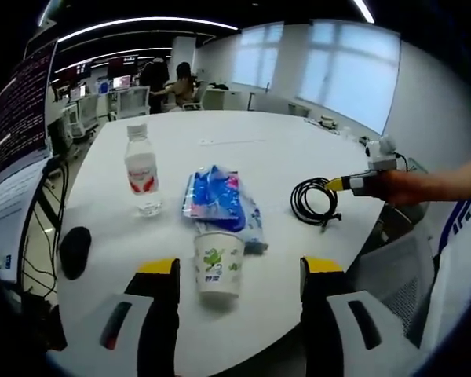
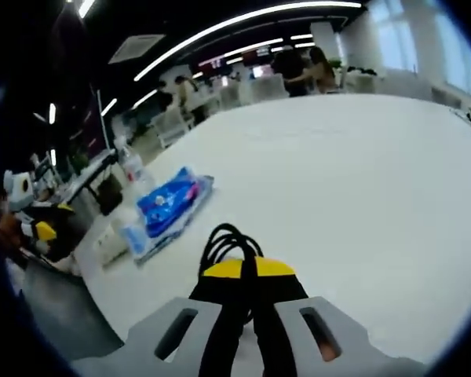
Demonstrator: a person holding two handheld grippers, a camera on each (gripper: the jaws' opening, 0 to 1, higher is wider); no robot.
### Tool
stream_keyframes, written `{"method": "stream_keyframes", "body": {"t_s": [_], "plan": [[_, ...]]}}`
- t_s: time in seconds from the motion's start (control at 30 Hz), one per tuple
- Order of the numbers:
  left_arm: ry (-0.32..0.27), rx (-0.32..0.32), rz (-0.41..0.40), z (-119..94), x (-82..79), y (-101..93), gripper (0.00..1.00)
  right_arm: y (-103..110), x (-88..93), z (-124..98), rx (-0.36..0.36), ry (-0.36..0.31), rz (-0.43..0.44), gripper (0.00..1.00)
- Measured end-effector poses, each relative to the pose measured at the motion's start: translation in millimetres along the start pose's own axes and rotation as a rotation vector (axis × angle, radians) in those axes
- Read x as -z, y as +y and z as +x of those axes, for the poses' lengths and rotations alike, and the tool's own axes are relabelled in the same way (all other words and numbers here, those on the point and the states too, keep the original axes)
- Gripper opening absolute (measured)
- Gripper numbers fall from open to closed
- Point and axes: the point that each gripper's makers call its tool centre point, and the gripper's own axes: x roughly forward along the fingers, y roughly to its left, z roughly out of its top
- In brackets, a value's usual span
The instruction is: Arrange the tabletop items into an orderly group along one side of the table until the central work area is clear of visible clutter.
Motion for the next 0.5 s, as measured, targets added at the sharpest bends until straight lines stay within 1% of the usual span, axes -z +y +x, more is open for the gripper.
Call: {"method": "stream_keyframes", "body": {"t_s": [0.23,0.4,0.5], "plan": [[0.001,-0.005,0.006,-1.9,-2.9,-1.7,0.63,-10.5,8.9,6.5,0.010,0.022,0.019,0.00],[0.005,-0.014,0.003,-3.9,-1.1,-2.8,0.62,-18.6,17.0,11.0,0.012,0.046,0.028,0.00],[0.007,-0.020,-0.006,-5.5,0.6,-3.1,0.62,-19.0,17.5,12.0,0.009,0.052,0.027,0.00]]}}
